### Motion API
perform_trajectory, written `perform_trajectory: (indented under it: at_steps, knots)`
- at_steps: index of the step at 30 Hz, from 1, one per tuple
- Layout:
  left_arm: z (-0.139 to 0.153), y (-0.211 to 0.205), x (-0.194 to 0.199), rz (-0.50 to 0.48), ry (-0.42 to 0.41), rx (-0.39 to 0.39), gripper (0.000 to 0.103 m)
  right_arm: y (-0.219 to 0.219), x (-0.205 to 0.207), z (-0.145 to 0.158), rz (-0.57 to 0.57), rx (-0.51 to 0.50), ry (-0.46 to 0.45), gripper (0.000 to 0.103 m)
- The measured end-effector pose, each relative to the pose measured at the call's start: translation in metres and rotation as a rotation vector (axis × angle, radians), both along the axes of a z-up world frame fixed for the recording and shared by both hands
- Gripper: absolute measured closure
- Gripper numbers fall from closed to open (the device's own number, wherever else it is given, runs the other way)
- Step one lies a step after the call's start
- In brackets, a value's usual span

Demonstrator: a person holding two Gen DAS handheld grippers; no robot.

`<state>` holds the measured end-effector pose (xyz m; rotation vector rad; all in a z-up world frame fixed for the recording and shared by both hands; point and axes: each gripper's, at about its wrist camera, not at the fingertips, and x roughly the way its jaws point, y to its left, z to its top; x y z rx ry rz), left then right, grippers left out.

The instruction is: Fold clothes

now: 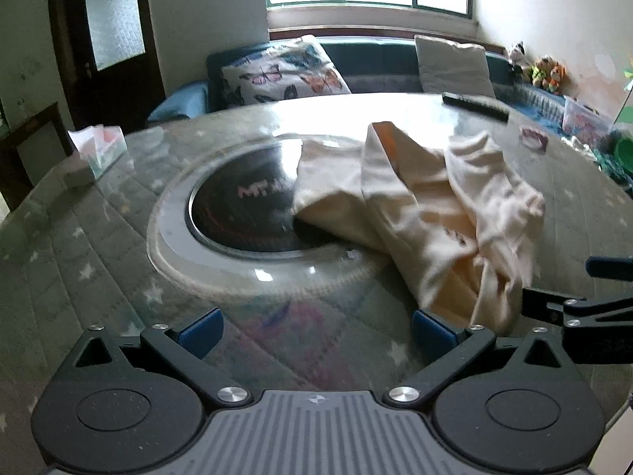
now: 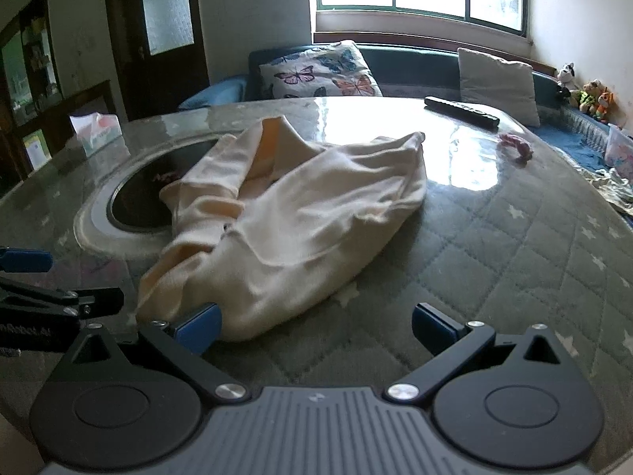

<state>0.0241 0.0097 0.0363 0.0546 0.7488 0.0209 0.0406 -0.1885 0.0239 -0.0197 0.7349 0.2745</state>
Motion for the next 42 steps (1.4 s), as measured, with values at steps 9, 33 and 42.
perform_trajectory:
  at_steps: [9, 33, 42]
  knots:
    - [0.027, 0.002, 0.041, -0.016, -0.071, 0.041, 0.0, -0.011, 0.037, 0.022, 0.013, 0.01, -0.047, 0.0]
    - [-0.012, -0.03, 0.238, -0.209, 0.033, 0.02, 0.044, -0.002, 0.178, -0.001, 0.005, 0.08, 0.075, 0.033]
    - [-0.009, -0.013, 0.211, -0.2, -0.017, -0.03, 0.097, 0.016, 0.18, -0.01, 0.033, 0.016, 0.068, 0.068]
